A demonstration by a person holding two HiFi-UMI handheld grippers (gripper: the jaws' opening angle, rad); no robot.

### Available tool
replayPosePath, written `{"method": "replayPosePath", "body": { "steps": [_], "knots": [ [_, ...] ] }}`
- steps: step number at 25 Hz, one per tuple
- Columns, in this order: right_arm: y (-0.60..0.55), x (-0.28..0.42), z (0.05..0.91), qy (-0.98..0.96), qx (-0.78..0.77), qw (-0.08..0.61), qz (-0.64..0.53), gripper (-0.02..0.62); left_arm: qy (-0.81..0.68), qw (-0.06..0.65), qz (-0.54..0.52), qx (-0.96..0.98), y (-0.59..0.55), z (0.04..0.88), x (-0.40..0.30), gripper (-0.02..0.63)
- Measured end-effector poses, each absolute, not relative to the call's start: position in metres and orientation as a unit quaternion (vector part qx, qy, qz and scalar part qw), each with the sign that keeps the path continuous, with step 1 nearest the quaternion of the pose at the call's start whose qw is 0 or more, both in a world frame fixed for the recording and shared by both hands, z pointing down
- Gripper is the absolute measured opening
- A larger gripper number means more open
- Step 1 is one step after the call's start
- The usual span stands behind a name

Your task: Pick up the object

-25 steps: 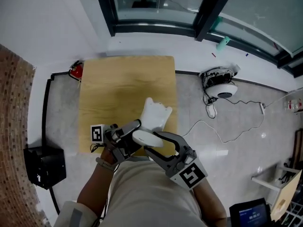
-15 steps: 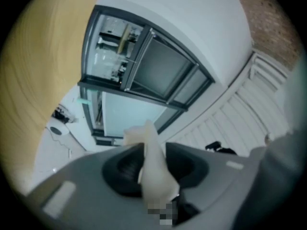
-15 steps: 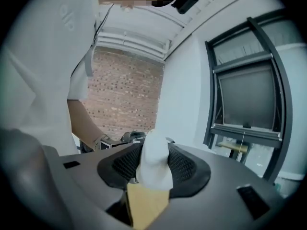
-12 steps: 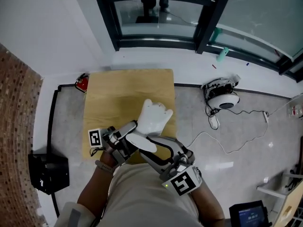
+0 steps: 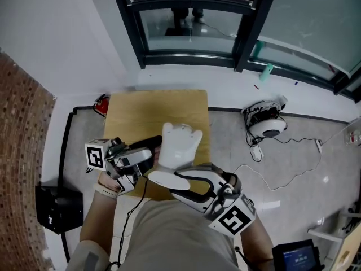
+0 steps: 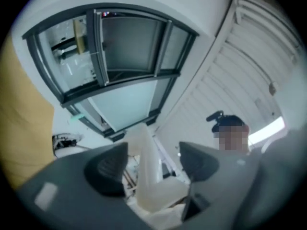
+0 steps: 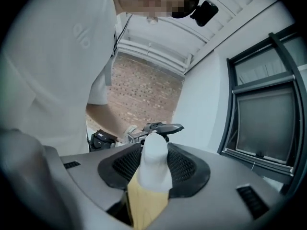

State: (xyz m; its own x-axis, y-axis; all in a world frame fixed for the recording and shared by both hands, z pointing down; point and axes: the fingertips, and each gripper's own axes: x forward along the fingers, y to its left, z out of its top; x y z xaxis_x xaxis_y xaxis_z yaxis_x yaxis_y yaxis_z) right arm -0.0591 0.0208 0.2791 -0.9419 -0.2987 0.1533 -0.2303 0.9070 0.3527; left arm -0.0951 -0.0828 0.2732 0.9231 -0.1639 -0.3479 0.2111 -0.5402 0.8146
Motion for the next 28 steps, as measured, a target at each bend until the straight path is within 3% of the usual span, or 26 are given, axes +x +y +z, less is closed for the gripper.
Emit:
{"method": "replayPosePath", "body": {
  "steps": [4,7,8,12,14,21,28],
  "knots": [
    [0.034,-0.064,0.267,-0.970,0.089,0.107,-0.200,0.179,0.035,0.446,-0.096,0.889,-0.061,0.271,-0.064,0.415],
    [0.050,-0.076,0.271,-0.965,0.039,0.126,-0.228,0.179,0.059,0.431,-0.042,0.899,-0.045,0.273,-0.036,0.432],
    [0.051,-0.077,0.272,-0.964,0.036,0.127,-0.230,0.179,0.063,0.438,-0.039,0.896,-0.045,0.273,-0.032,0.363],
    [0.039,-0.072,0.285,-0.962,0.054,0.147,-0.224,0.179,0.042,0.479,-0.036,0.876,-0.053,0.285,-0.030,0.308],
    [0.036,-0.069,0.295,-0.961,0.057,0.160,-0.220,0.179,0.028,0.482,-0.024,0.875,-0.053,0.291,-0.026,0.199],
    [0.038,-0.070,0.298,-0.970,0.057,0.140,-0.192,0.181,0.019,0.494,0.013,0.869,-0.052,0.308,-0.018,0.190],
    [0.035,-0.085,0.281,-0.953,0.095,0.133,-0.254,0.183,0.020,0.553,-0.006,0.833,-0.058,0.304,-0.003,0.187]
  ]
}}
